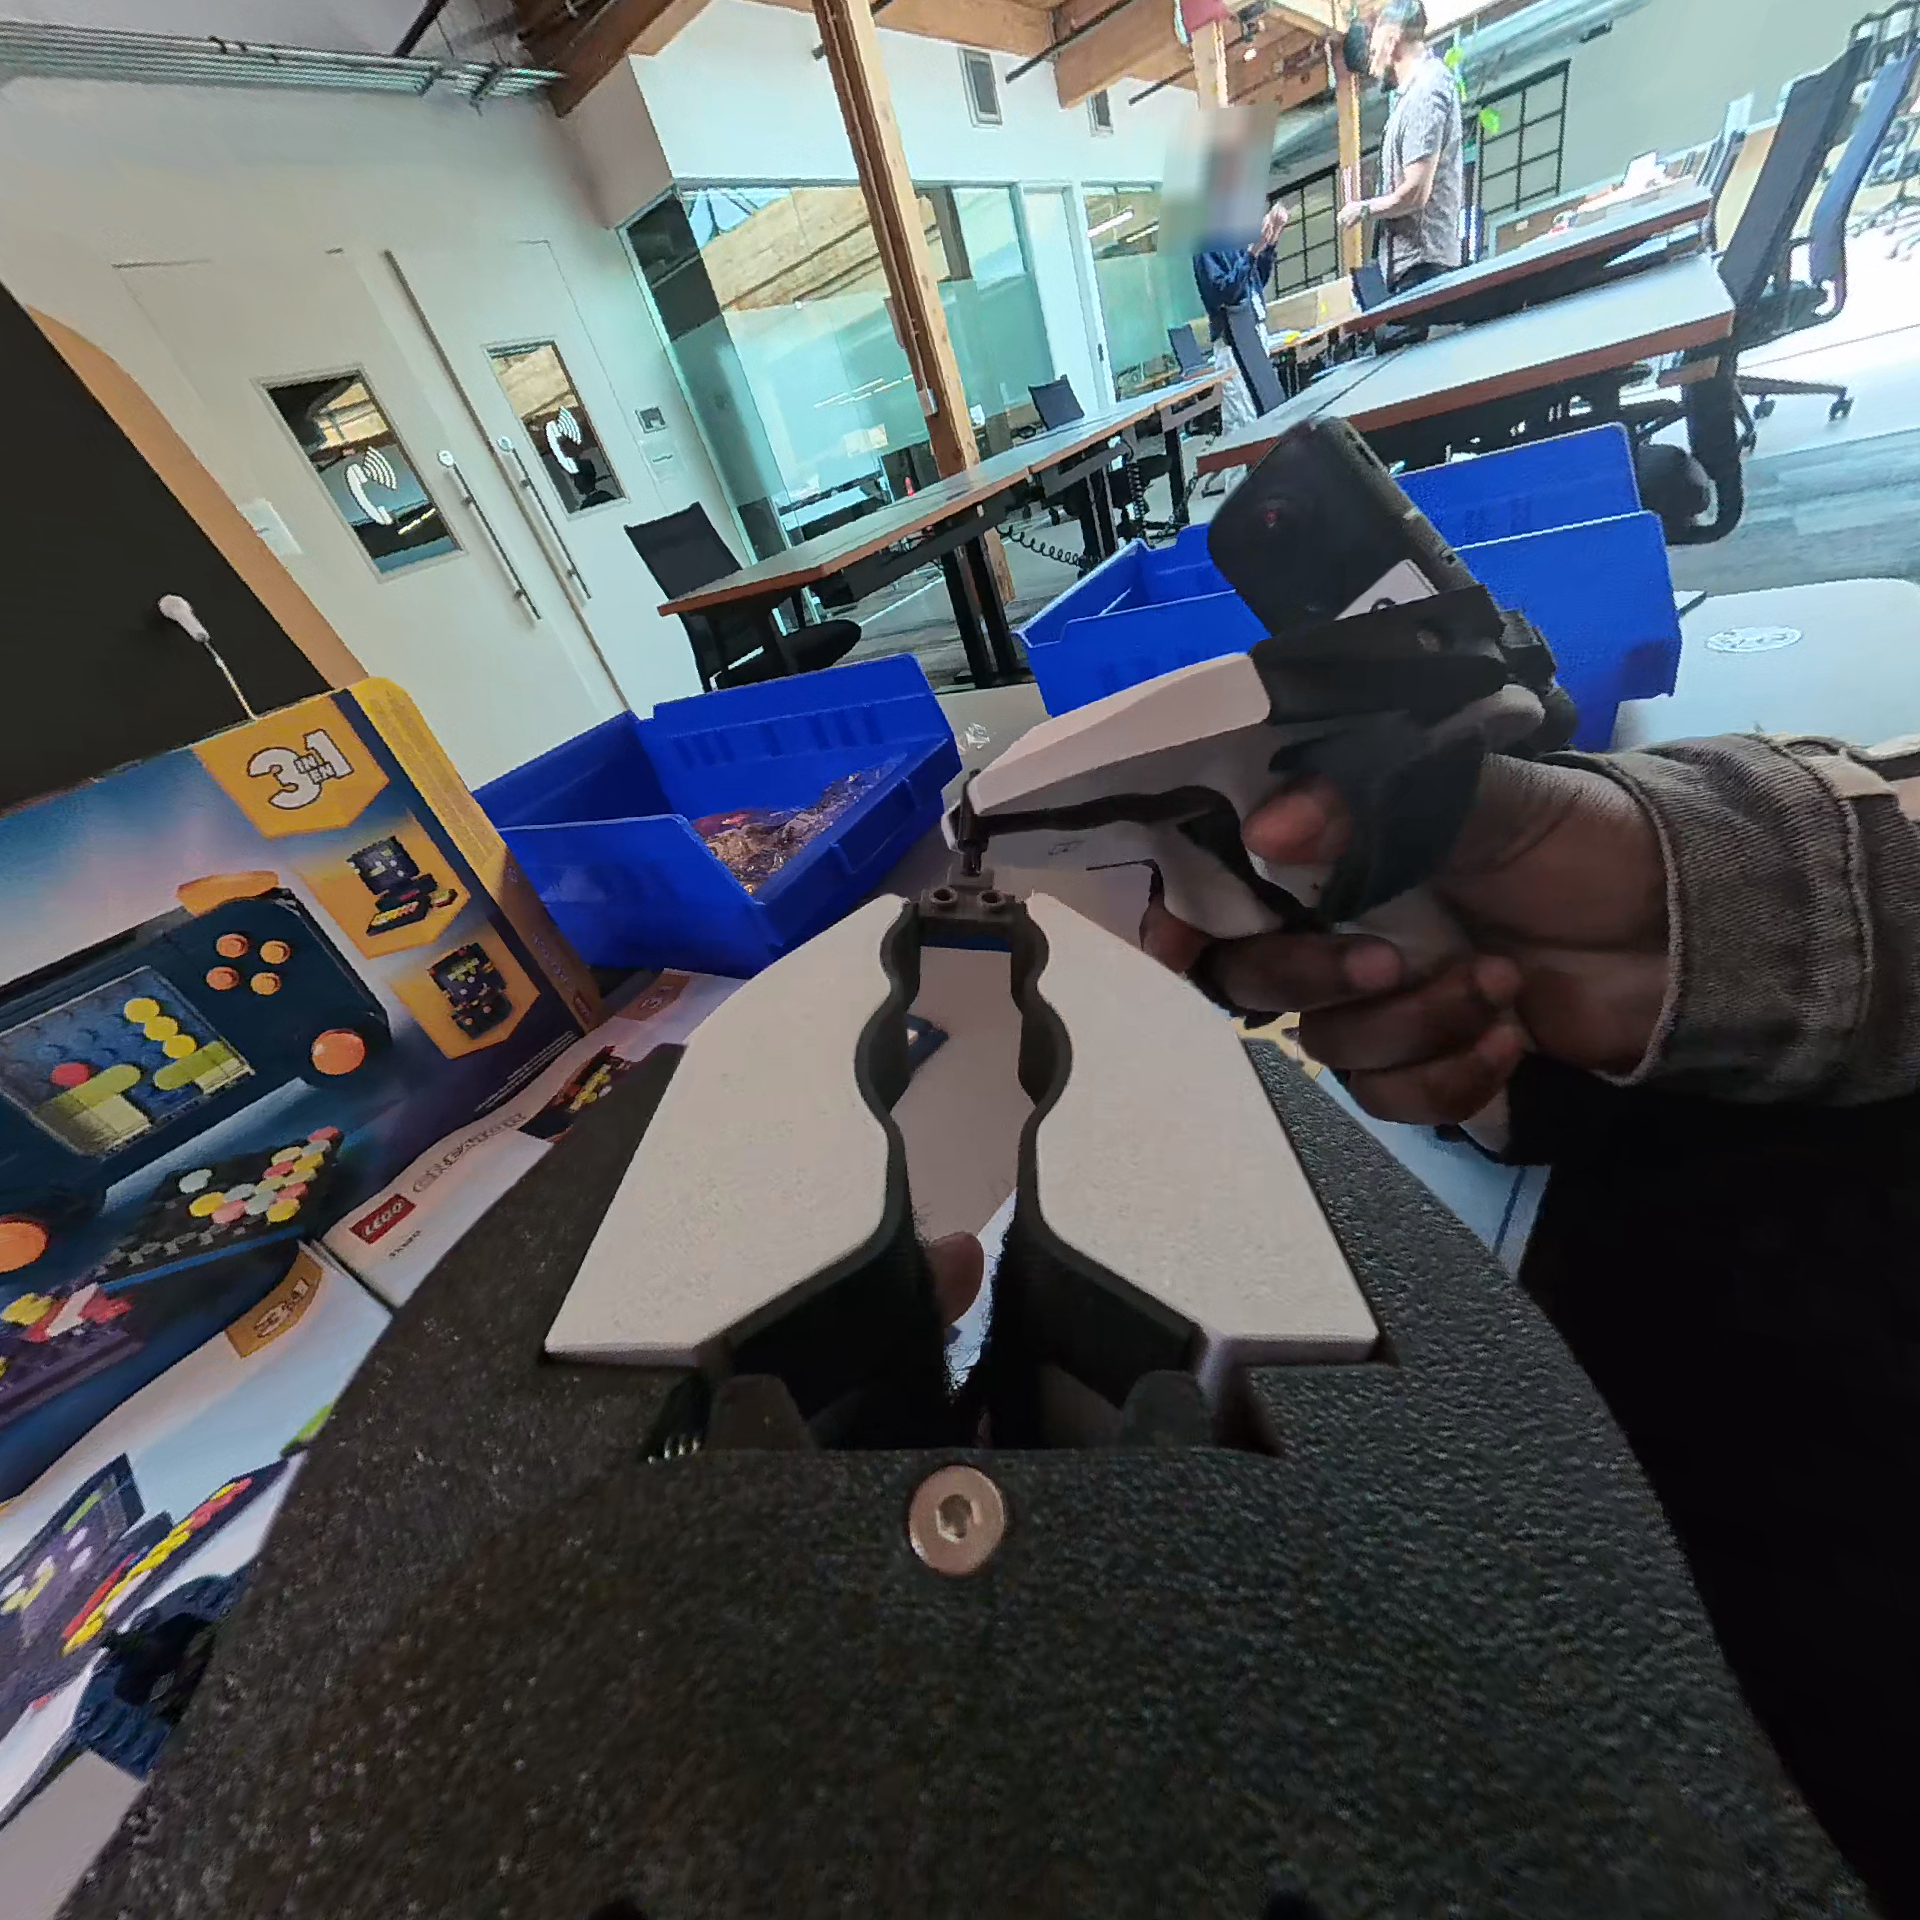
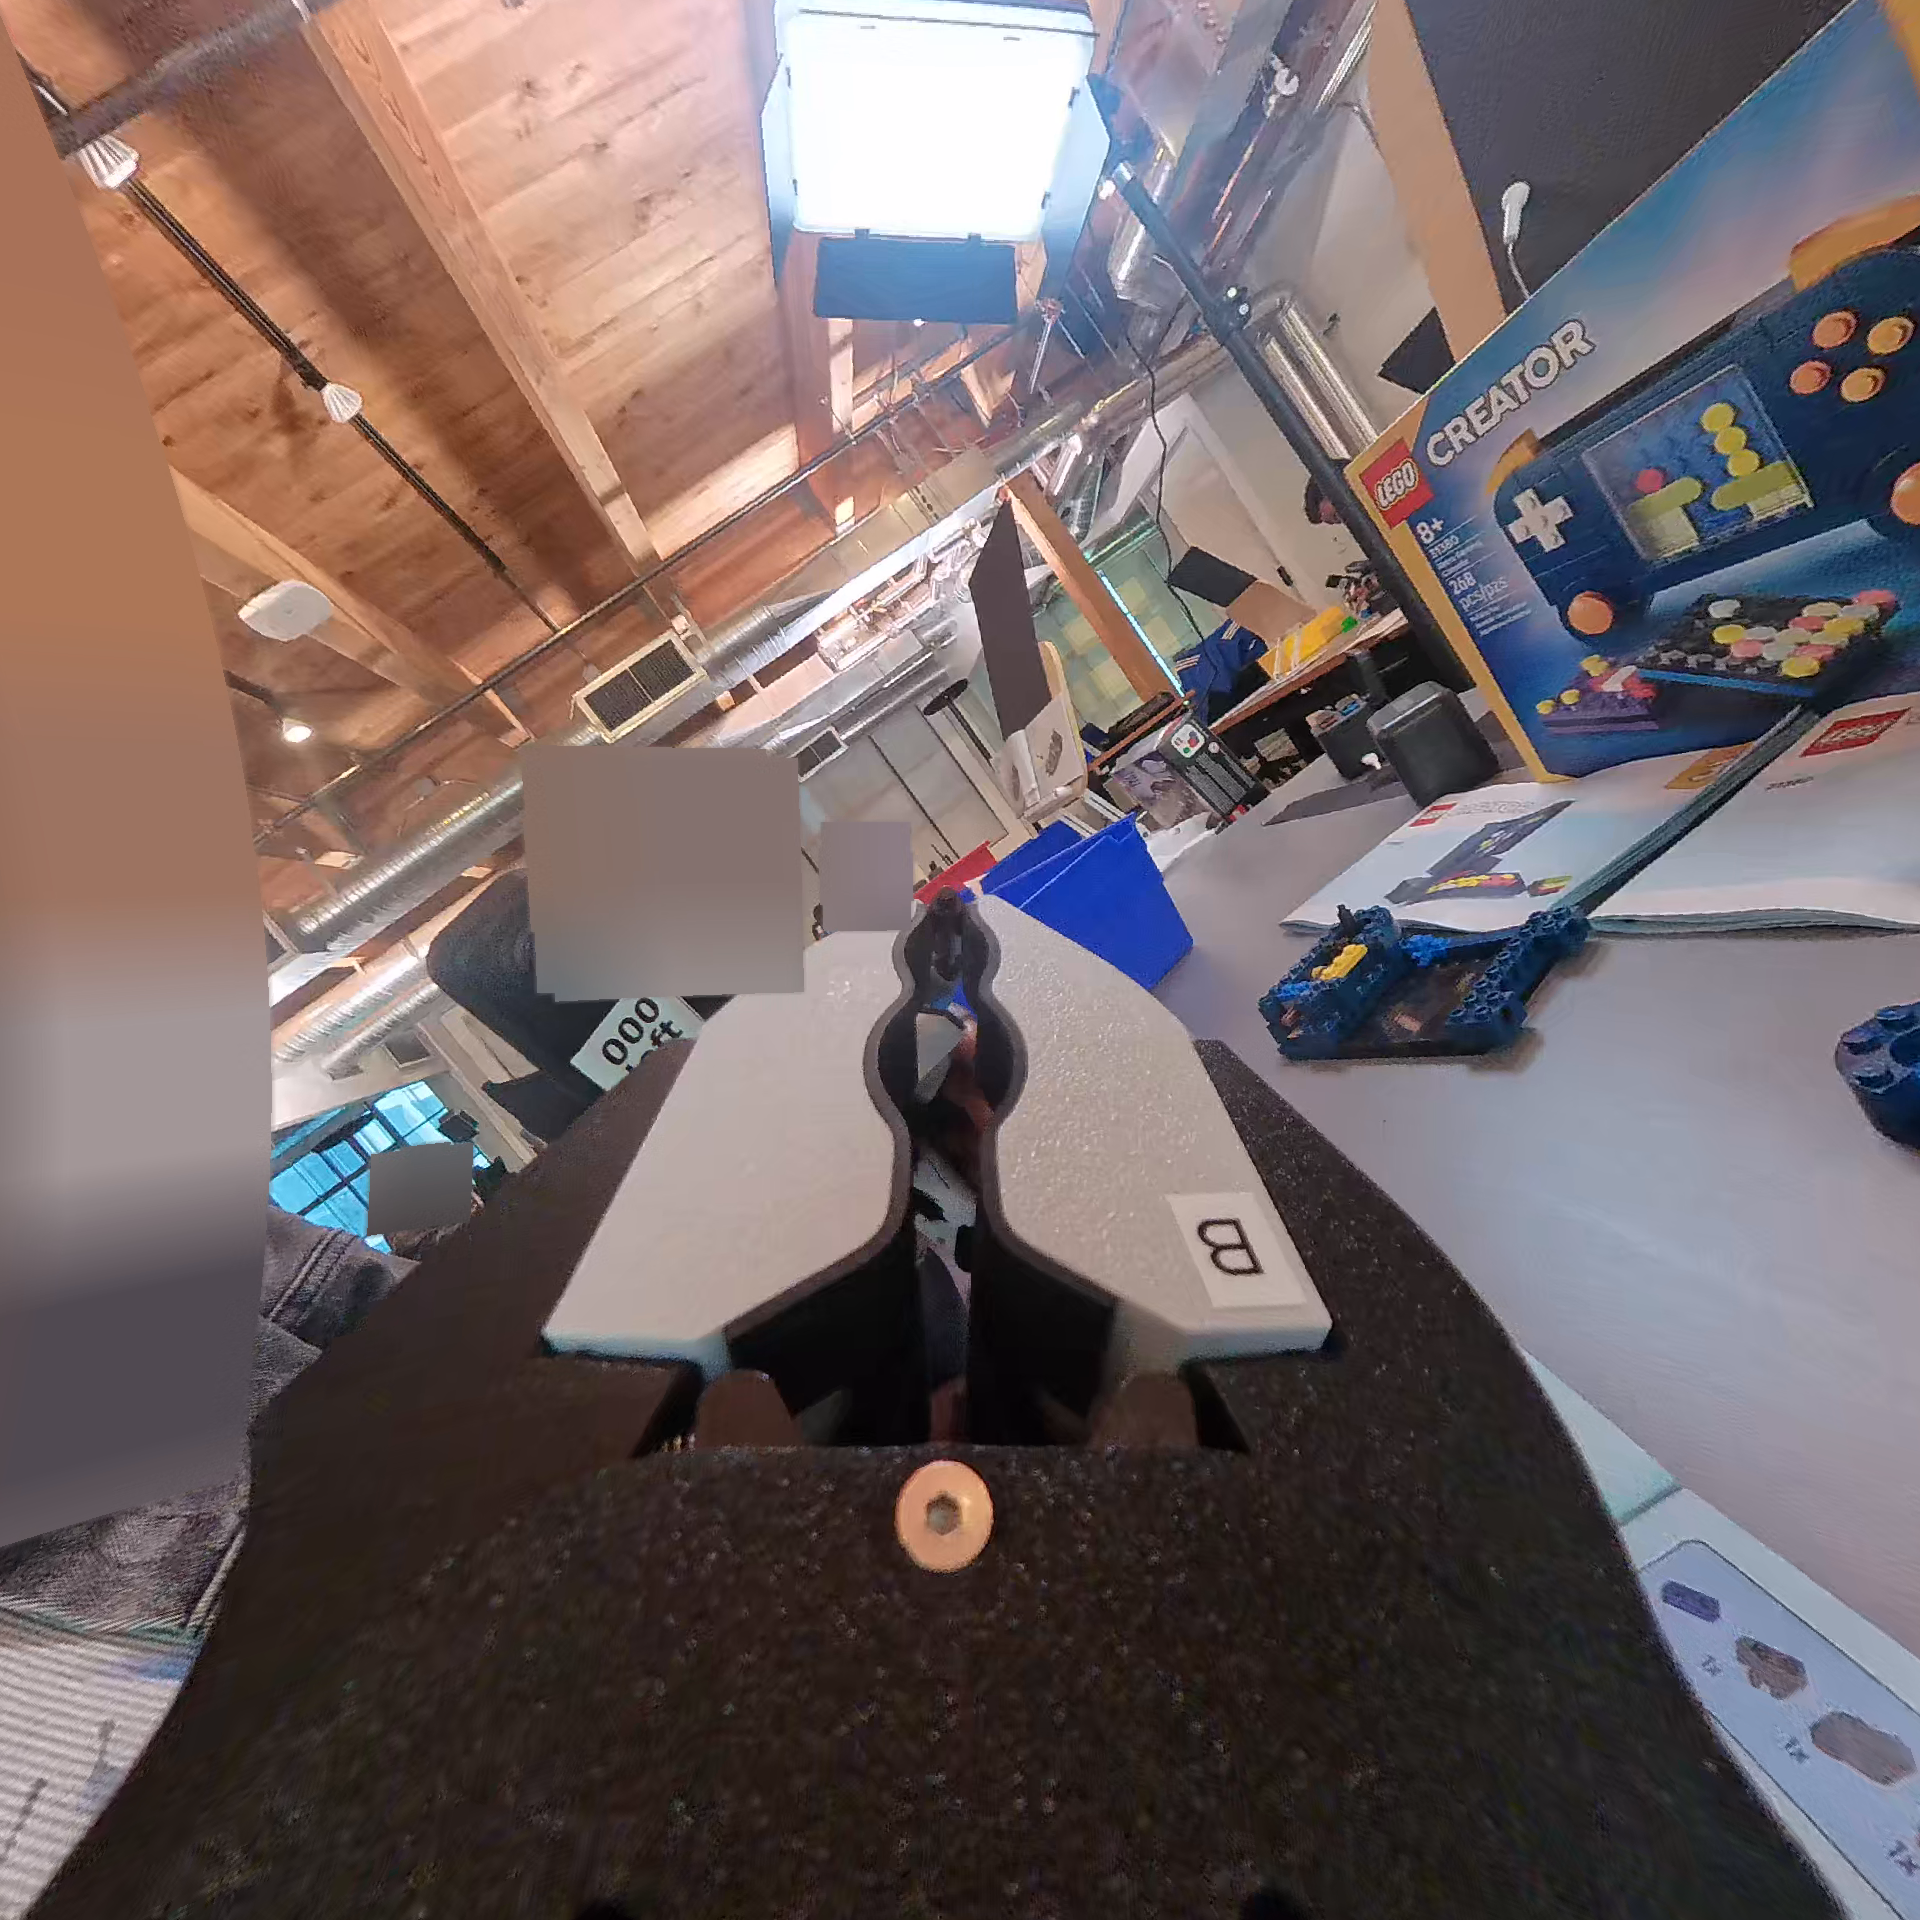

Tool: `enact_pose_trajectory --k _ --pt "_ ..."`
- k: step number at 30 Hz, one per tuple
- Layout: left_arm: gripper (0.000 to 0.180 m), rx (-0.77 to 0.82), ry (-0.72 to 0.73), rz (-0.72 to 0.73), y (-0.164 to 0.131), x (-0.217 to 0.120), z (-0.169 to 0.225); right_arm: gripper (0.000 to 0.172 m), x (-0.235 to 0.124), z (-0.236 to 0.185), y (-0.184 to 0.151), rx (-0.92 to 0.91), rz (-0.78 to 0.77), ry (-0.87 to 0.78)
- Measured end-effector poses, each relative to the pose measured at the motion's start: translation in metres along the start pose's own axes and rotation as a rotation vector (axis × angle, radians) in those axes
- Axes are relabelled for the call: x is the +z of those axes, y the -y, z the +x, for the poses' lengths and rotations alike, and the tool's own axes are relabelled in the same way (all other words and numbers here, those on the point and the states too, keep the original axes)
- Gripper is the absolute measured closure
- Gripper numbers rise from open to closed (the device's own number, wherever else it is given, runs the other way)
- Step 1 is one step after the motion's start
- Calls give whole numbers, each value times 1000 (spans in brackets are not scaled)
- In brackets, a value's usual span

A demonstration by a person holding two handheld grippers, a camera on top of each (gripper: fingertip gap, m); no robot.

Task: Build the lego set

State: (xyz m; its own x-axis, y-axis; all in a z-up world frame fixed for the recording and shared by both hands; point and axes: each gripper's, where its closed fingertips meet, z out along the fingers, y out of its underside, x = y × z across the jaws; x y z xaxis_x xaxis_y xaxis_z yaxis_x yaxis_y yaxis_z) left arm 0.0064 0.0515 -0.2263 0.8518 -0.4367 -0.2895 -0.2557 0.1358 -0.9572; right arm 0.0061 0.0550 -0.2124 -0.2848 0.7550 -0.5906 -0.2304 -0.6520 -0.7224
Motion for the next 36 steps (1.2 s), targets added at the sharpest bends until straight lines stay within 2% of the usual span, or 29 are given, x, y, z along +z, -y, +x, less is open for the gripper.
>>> enact_pose_trajectory --k 2,8,18,19,21,24,27,29,33,36 --pt "164 74 -3 31 4 -1 1 167 0 -3 1 4 5 21" --pt "164 286 61 -33 -2 -1 -2 166 0 1 -2 -53 -40 -29" --pt "164 270 50 -34 -5 0 -2 166 -1 4 -3 -24 -52 -36" --pt "164 254 47 -22 -3 -1 -2 164 -1 2 -1 -21 -34 -23" --pt "164 225 47 -1 0 -2 -4 141 -6 -2 20 -8 89 3" --pt "164 149 37 35 4 -4 -7 118 -29 1 58 46 301 11" --pt "164 3 -6 99 10 -6 -8 113 -57 -2 91 55 497 49" --pt "164 -131 -33 145 14 -9 -12 113 -71 -6 107 21 566 55" --pt "164 -389 -78 174 10 -12 -25 115 -88 -8 122 -194 515 -68" --pt "164 -566 -125 203 10 -14 -30 115 -93 8 119 -536 358 -348"
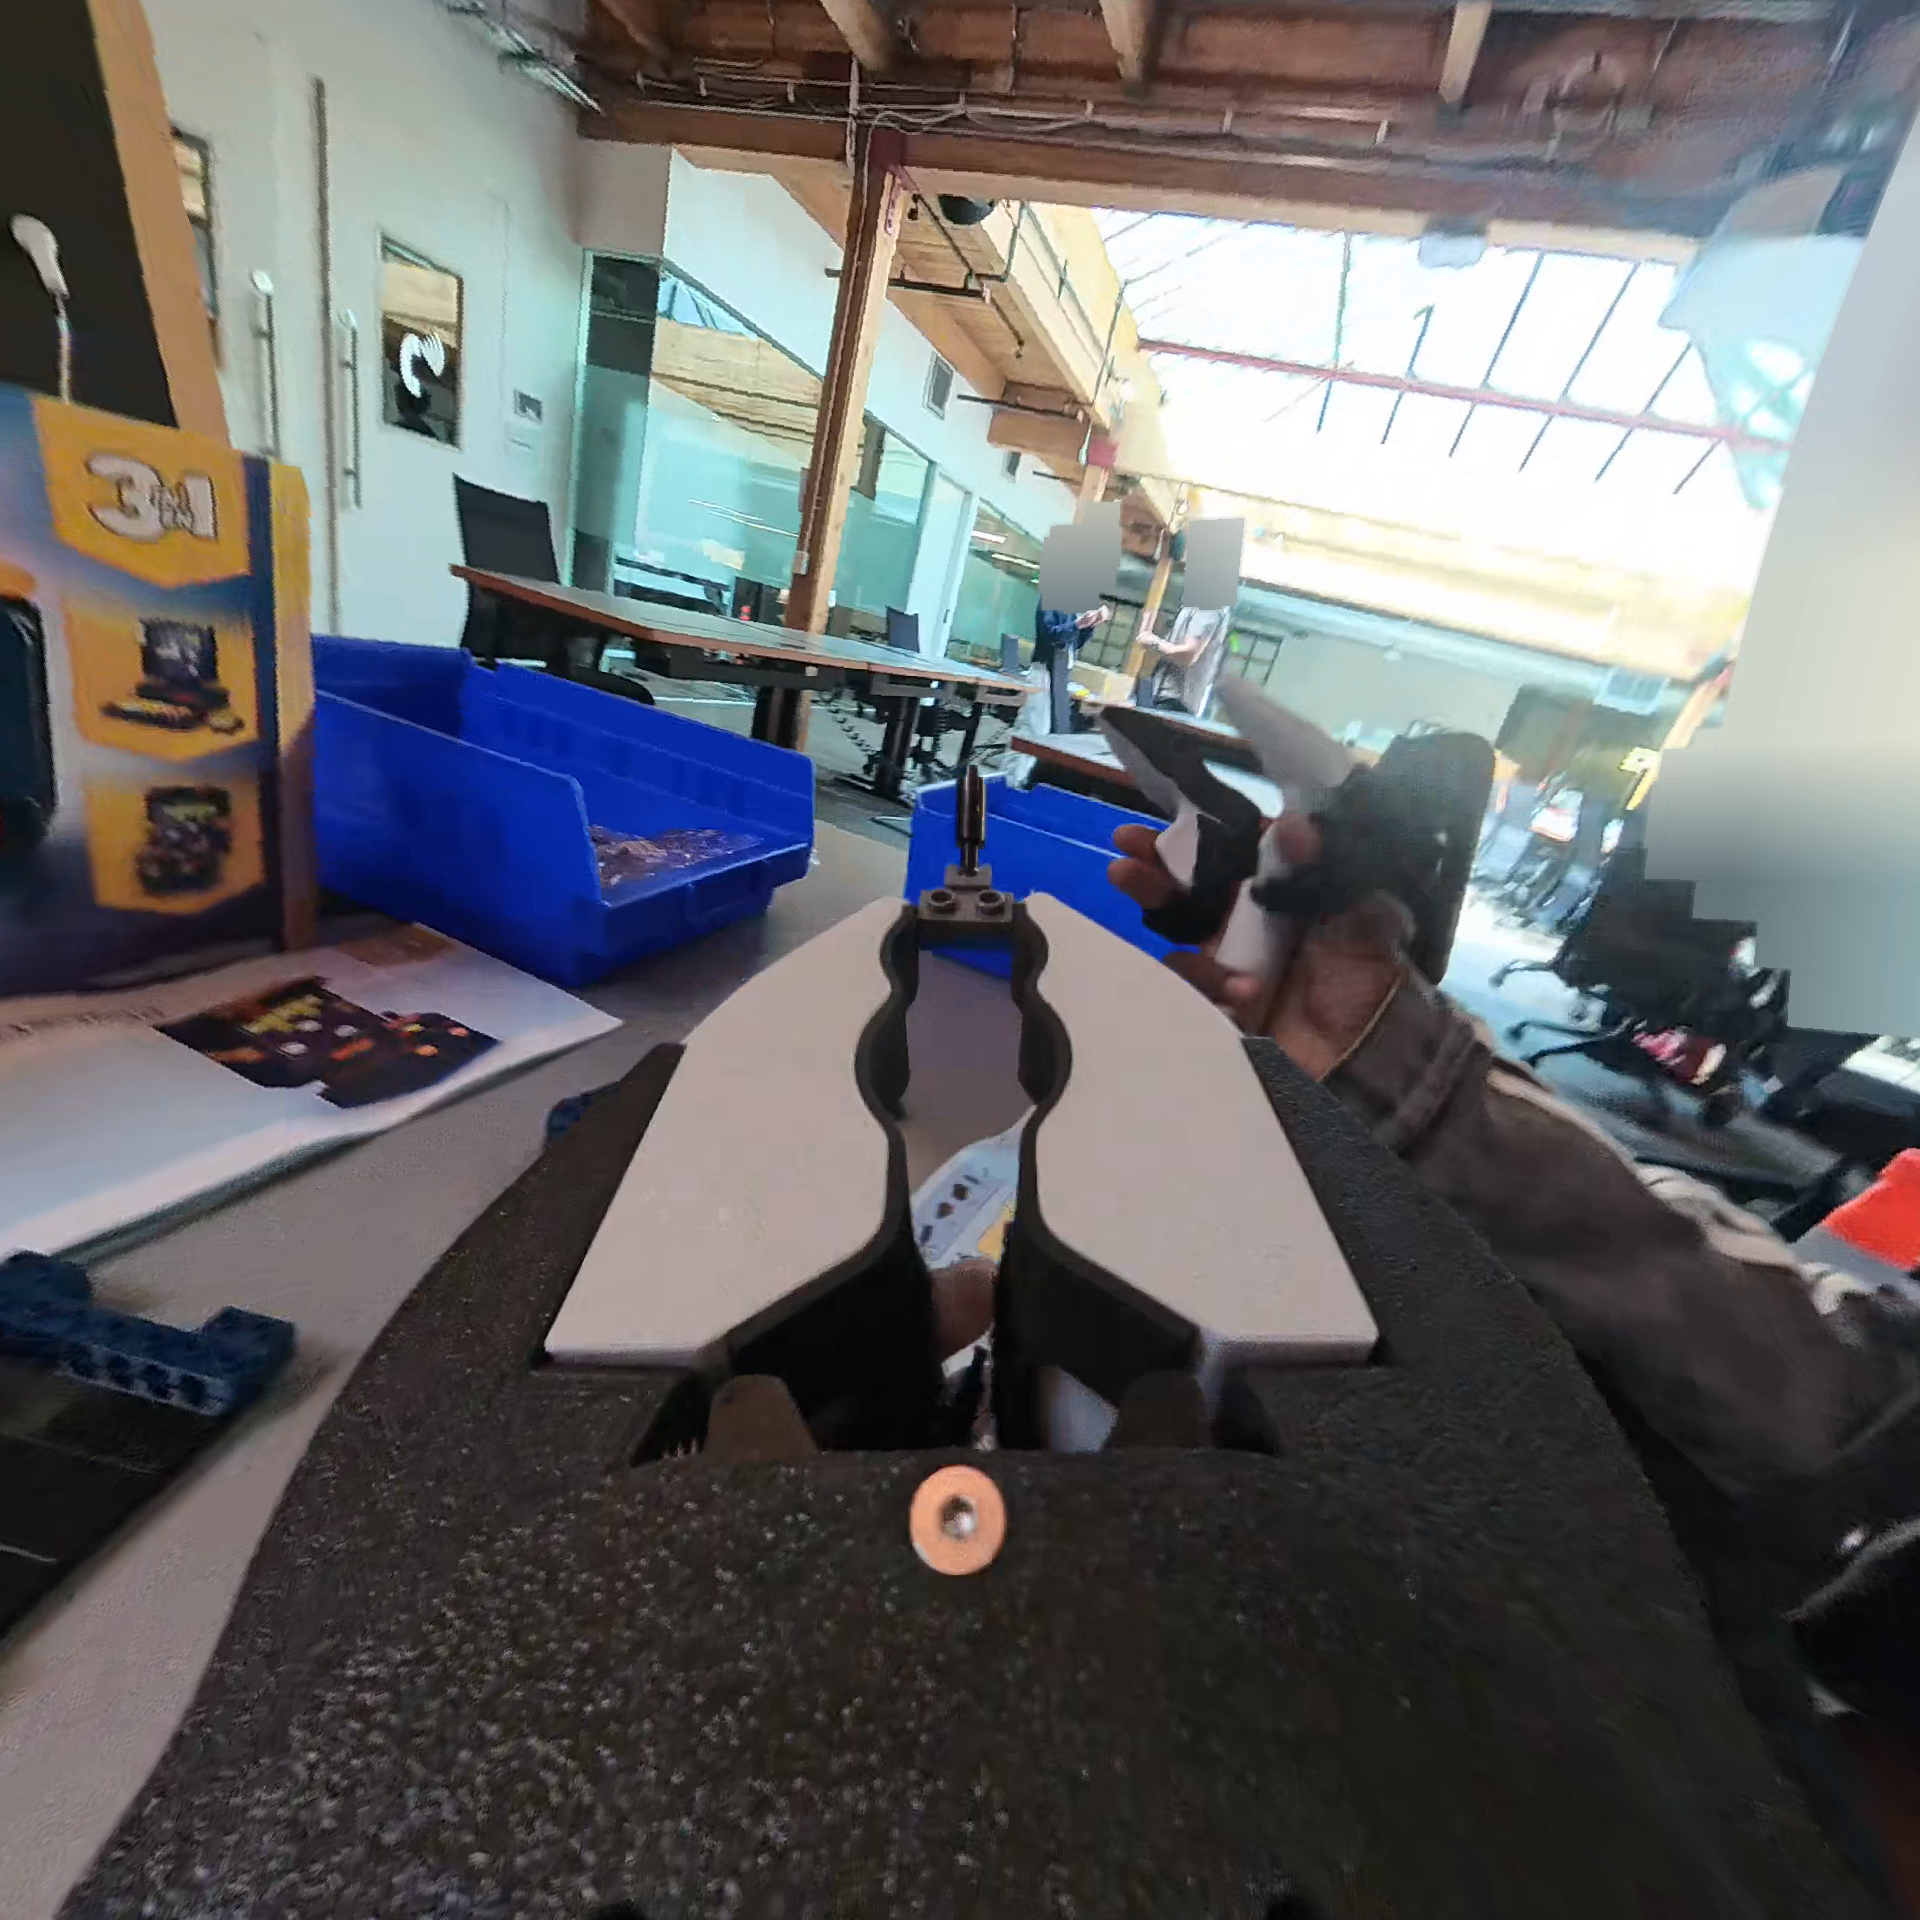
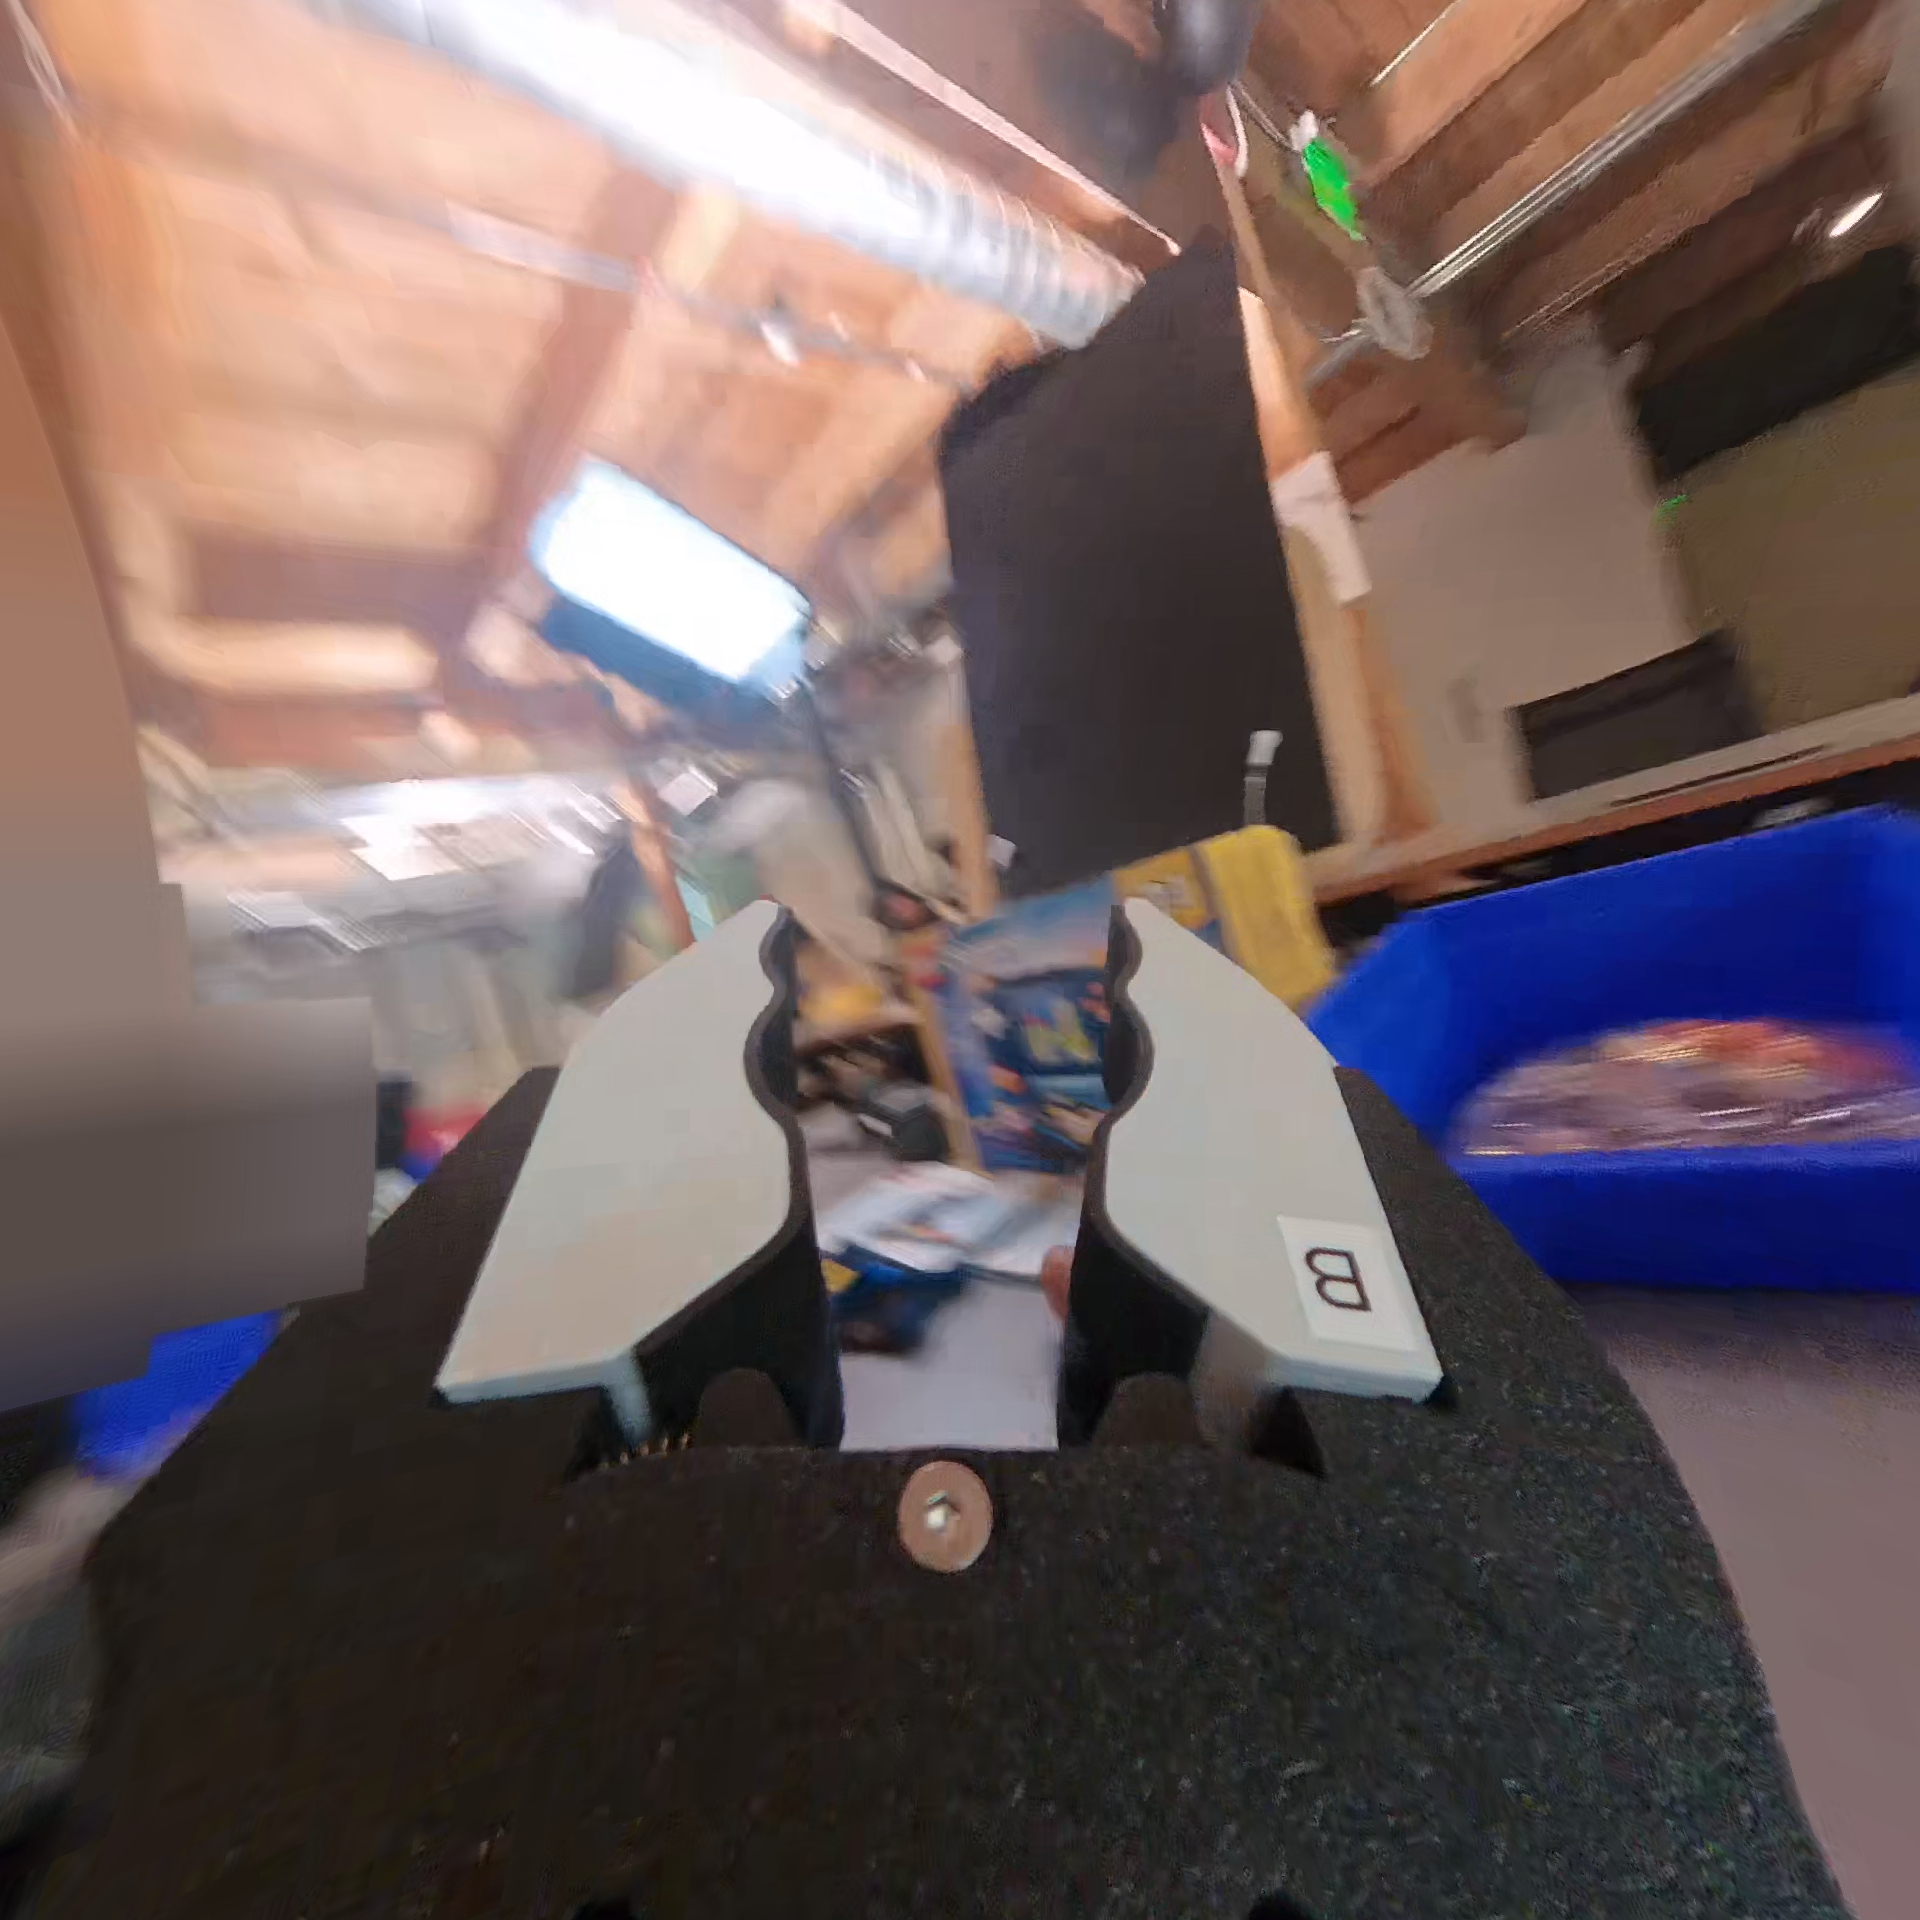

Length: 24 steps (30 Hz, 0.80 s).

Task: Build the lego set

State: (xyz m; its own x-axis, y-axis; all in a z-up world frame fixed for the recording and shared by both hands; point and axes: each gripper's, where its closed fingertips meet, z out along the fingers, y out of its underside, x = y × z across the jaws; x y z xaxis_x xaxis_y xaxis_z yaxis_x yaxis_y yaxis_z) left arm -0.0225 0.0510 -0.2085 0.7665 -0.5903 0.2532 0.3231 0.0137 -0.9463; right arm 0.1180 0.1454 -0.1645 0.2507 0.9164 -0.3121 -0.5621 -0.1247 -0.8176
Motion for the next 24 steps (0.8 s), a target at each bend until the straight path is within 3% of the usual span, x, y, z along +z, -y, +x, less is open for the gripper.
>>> enact_pose_trajectory --k 3,5,7,9,14,18,22,24 --pt "164 -91 -35 14 1 -1 0 111 1 17 -29 -499 -232 -129" --pt "164 -95 -35 21 2 -1 -2 96 3 20 -60 -599 -388 -102" --pt "164 -78 -33 17 2 -2 -2 78 5 18 -89 -501 -509 -72" --pt "164 -54 -31 13 2 -2 -1 67 6 15 -97 -368 -523 -56" --pt "164 -52 -53 13 3 -1 4 68 6 29 -54 -99 -255 -133" --pt "164 -26 -87 -29 -4 2 12 81 -1 41 -27 260 -58 -115" --pt "164 22 -60 -75 -11 3 9 128 -25 62 10 432 169 -115" --pt "164 54 -50 -85 -12 4 9 158 -30 60 19 315 161 -129"
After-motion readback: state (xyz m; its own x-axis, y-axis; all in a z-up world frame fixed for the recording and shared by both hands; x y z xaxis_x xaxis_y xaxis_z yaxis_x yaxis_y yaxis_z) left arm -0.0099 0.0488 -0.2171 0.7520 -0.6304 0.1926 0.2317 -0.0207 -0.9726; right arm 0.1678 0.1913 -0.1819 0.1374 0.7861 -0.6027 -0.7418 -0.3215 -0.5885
